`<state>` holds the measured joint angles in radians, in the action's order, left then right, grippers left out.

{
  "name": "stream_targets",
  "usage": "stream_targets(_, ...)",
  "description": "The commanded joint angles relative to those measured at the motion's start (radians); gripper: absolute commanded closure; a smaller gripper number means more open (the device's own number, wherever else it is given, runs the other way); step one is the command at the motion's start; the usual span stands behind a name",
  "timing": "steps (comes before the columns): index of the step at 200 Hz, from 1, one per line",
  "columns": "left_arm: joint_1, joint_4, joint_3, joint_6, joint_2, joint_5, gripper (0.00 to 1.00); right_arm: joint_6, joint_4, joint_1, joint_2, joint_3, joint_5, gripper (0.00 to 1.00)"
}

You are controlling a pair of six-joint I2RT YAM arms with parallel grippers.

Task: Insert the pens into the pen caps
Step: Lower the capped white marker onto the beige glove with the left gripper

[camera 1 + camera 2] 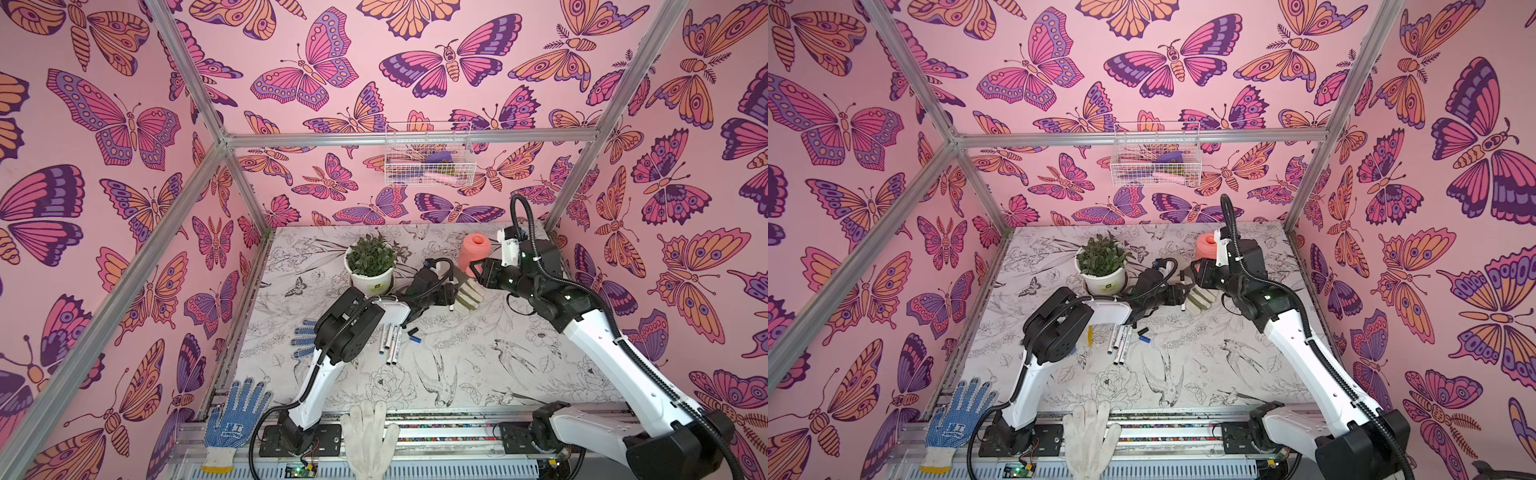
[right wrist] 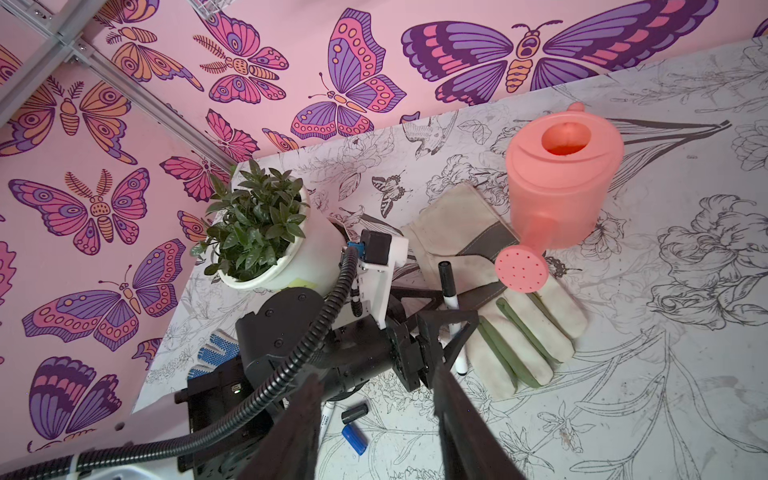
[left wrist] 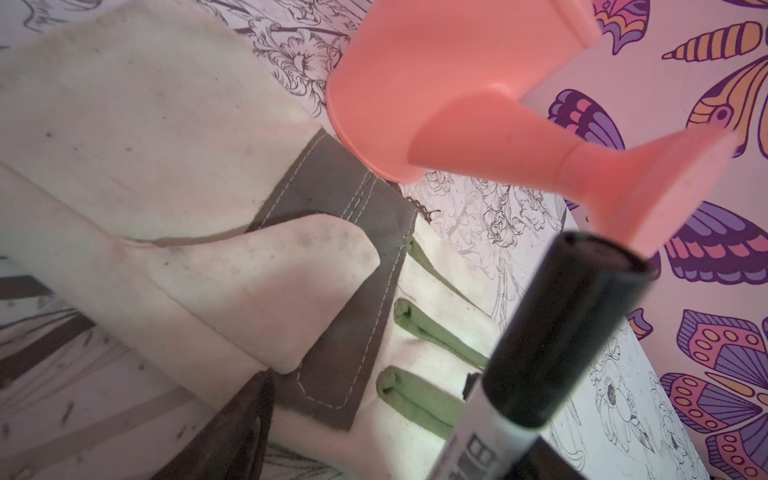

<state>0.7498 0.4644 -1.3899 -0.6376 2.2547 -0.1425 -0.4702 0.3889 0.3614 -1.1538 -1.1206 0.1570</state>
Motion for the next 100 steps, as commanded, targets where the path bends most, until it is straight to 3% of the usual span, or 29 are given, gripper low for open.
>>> stream_targets(1,-0.006,-0.020,-0.031,-0.007,0.017,-0.028,0.26,0.012,0.030,-0.006,-0.030,-0.019,0.031,0.54)
stream_targets(25,-0.010,-0.040,-0.052,-0.004,0.031,-0.046,0.22,-0.001,0.088,-0.005,-0.076,-0.036,-0.002,0.53)
stream_targets(54,-0.024,-0.198,-0.137,-0.010,0.062,-0.076,0.21,-0.038,0.134,-0.007,-0.124,-0.037,-0.087,0.52)
stream_targets(100,-0.038,-0.466,-0.232,0.004,0.081,-0.079,0.22,-0.080,0.146,-0.017,-0.237,-0.045,-0.057,0.51)
